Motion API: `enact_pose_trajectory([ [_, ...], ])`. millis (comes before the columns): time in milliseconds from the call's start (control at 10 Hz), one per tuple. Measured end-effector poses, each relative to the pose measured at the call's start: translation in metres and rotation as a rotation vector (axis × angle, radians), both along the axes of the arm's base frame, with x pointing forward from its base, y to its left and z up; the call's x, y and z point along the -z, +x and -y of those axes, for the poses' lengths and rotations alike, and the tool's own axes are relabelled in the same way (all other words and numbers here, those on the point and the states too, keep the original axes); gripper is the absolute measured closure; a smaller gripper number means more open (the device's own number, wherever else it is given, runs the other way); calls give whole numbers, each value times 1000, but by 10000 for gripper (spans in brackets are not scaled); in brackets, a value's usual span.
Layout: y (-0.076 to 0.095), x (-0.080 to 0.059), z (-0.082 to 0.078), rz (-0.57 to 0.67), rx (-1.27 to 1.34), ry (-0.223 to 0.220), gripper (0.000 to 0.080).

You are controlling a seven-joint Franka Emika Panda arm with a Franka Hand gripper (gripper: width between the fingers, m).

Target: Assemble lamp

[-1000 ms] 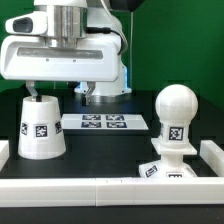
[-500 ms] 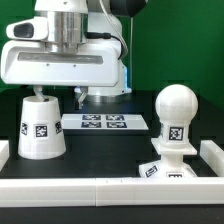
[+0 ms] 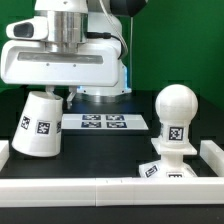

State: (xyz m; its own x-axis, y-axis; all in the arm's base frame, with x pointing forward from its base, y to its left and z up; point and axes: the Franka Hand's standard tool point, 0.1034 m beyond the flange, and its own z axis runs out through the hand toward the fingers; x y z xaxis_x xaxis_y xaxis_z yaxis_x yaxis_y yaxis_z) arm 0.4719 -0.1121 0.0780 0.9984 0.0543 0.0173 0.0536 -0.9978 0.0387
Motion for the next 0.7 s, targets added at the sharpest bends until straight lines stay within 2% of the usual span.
enact_pose_trajectory([
  [400, 1, 0, -3, 2, 10, 2, 756],
  [500, 5, 0, -13, 7, 41, 18, 756],
  [600, 11, -2, -30, 2, 91, 55, 756],
  [700, 22, -11, -44, -6, 124, 97, 755],
])
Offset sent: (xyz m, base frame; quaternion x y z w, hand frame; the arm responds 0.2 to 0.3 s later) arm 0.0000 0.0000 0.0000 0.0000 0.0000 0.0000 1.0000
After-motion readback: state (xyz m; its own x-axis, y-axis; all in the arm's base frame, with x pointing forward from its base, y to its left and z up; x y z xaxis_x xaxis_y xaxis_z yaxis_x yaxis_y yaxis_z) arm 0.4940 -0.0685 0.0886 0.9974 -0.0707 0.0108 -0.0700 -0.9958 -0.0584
